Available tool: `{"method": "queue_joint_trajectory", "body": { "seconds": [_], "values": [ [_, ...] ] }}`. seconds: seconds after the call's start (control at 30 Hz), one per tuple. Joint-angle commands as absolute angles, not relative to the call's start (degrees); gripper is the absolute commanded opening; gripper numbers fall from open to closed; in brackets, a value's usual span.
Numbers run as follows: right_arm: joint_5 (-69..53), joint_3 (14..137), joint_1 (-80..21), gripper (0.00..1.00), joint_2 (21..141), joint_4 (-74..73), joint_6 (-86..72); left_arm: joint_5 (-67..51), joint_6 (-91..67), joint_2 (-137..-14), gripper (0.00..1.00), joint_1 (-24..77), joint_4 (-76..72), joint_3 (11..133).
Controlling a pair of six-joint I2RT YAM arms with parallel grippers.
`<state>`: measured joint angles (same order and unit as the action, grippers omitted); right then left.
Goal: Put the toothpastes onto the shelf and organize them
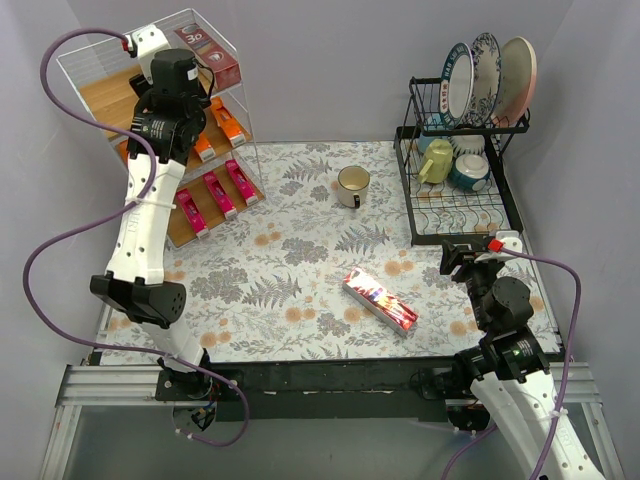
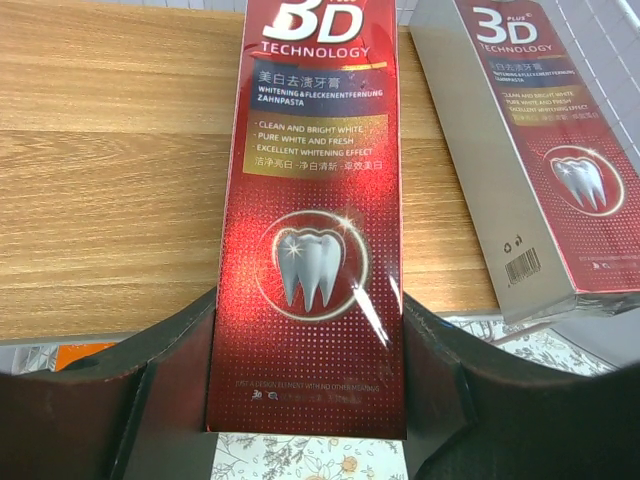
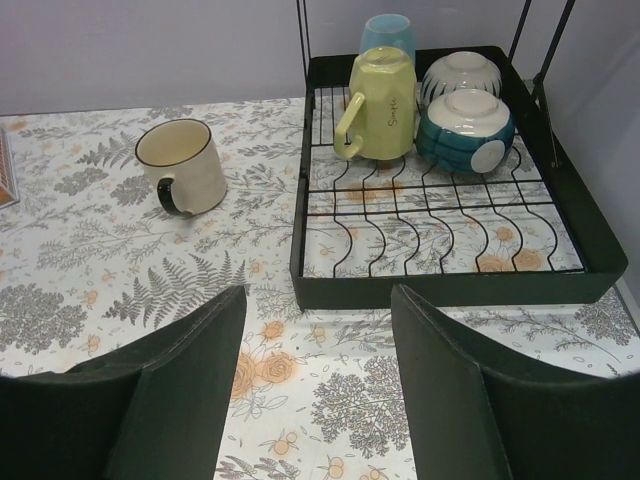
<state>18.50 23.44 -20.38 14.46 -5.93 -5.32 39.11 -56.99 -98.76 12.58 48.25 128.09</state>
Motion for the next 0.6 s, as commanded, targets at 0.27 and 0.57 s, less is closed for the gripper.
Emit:
{"method": "queue_joint_trajectory", "body": {
  "seconds": [0.27, 0.57],
  "values": [
    [19.95, 23.12, -20.74, 0.68, 13.97, -3.25, -4.31, 37.7, -58.36, -98.7, 0.64, 12.13, 46.41, 130.34],
    [19.86, 23.12, -20.74, 0.68, 13.8, -3.34, -4.22, 41.13, -57.4, -100.28, 0.49, 12.13, 43.51, 131.04]
  ]
}}
